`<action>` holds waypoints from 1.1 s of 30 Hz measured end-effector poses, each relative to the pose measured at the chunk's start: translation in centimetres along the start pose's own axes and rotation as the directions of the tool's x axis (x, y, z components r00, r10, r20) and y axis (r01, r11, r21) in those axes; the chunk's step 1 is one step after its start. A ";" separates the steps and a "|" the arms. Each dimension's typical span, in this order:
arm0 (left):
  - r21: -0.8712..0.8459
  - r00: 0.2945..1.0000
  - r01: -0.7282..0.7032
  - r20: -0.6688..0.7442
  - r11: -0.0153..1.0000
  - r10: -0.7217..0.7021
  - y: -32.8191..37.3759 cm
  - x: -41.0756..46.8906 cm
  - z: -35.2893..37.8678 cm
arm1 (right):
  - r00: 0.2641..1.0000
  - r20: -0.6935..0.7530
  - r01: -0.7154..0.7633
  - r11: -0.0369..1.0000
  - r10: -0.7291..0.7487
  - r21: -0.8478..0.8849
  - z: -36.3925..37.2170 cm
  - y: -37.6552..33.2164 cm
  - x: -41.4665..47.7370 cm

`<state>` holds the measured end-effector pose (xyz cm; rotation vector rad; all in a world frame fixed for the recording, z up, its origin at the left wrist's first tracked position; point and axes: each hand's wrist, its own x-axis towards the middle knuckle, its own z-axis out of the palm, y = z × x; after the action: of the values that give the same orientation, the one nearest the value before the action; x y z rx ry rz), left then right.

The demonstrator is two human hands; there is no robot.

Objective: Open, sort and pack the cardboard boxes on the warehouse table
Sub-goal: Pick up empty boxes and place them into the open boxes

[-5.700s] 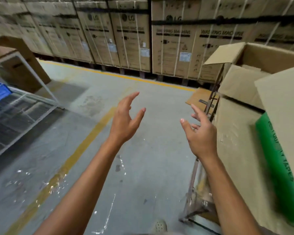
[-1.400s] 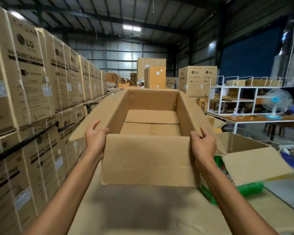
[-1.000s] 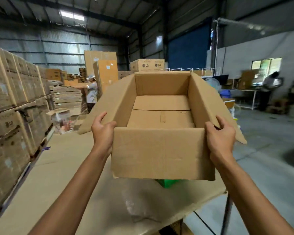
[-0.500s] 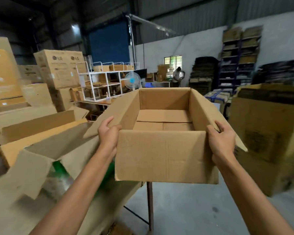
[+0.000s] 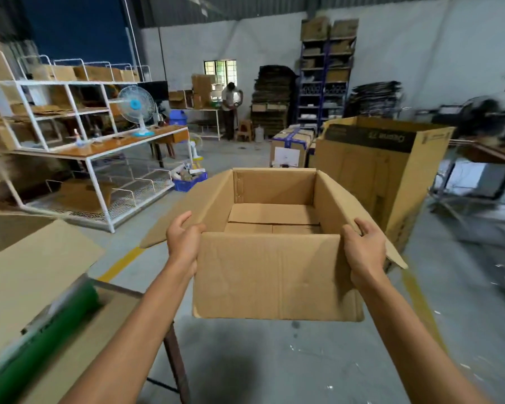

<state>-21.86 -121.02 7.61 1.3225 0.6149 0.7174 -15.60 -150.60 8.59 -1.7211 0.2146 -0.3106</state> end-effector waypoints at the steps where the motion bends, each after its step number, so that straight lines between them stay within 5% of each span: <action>1: 0.000 1.000 0.016 0.006 1.000 -0.016 -1.1 1.3 0.8 | 1.000 -0.002 -0.017 1.000 0.017 -0.016 0.8 1.0 1.0; 11: 0.011 0.983 0.182 0.000 0.983 -0.182 -13.4 18.6 4.6 | 0.986 0.029 -0.161 0.983 0.164 -0.084 16.0 7.5 12.0; 23: 0.055 0.896 0.395 -0.243 0.917 -0.371 -20.9 35.6 2.1 | 0.954 0.219 -0.161 0.966 0.205 -0.201 39.0 11.2 21.6; 33: 0.049 0.767 0.457 -0.527 0.888 -0.366 -24.7 49.9 -2.1 | 0.846 0.504 -0.069 0.972 0.176 -0.224 61.4 12.7 28.7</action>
<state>11.53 -83.88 -17.07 1.0915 1.3830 0.6498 31.85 -104.52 -10.84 -1.9119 -0.0483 0.2908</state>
